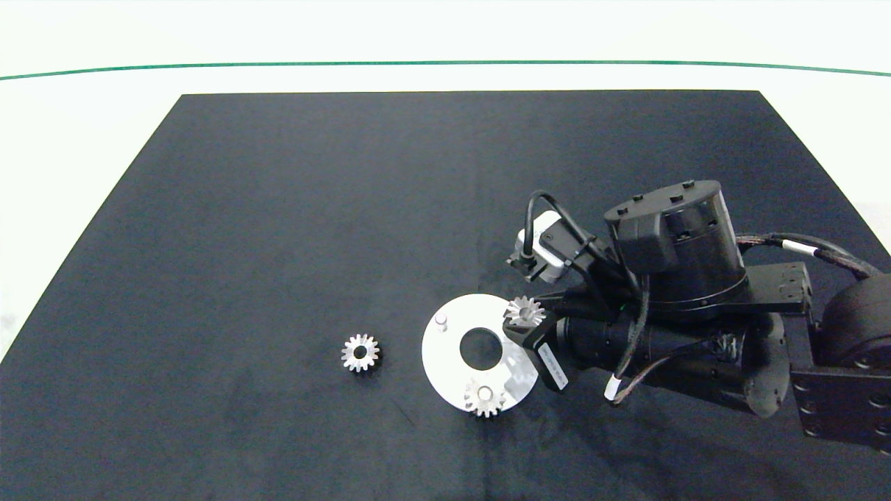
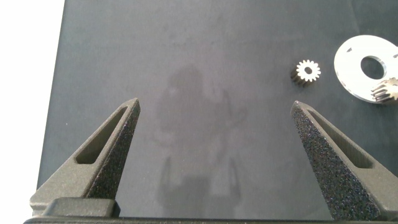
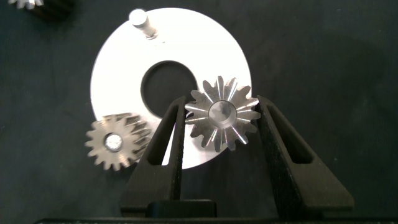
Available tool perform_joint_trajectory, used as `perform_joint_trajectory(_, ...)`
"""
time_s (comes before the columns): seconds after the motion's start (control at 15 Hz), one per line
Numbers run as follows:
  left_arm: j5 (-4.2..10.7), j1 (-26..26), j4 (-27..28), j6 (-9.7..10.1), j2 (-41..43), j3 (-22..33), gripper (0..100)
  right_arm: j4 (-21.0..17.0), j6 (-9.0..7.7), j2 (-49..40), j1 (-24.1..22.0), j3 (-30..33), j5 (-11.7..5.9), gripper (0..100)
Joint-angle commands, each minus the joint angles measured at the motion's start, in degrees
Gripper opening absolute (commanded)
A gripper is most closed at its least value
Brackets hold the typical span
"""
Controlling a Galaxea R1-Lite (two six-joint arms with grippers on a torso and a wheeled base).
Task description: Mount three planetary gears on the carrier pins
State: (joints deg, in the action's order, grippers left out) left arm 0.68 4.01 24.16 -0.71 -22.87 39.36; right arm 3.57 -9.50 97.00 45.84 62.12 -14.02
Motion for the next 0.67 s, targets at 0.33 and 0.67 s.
perform_joint_trajectory(0.33,0.02,0.0,0.1,0.00,0.0,0.0,100,0.3,-0.08,1.3,-0.9,0.3,-0.13,0)
perform_joint_trajectory(0.67,0.02,0.0,0.1,0.00,-0.1,0.0,100,0.4,-0.08,1.7,-0.9,0.5,-0.13,0)
